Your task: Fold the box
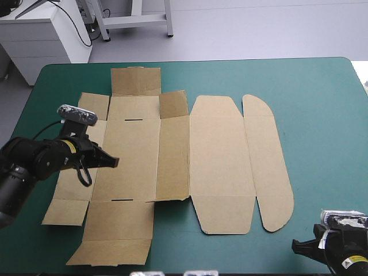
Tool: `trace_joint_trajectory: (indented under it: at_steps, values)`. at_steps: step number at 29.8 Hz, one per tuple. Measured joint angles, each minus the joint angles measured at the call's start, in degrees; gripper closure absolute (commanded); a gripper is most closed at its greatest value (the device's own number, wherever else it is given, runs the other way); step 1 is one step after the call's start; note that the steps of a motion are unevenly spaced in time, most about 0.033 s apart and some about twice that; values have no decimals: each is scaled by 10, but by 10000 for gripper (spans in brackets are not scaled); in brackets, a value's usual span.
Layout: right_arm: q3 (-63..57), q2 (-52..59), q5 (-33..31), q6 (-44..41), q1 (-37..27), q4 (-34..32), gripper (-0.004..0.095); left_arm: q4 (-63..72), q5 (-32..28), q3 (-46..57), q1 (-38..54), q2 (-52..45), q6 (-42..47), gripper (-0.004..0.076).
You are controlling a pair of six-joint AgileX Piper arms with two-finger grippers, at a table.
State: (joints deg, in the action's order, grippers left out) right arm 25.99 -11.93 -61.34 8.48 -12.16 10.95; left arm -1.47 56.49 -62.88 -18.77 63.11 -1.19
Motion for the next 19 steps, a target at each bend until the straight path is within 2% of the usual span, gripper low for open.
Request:
trace_joint_trajectory:
  at_steps: [7,12,19]
  values:
    - [0,0,0,0,0,0,928,149,-1,-56,181,72,-110,732]
    - [0,0,0,0,0,0,928,250,42,-58,330,113,-199,732]
    - [0,0,0,0,0,0,927,334,100,-60,507,162,-276,732]
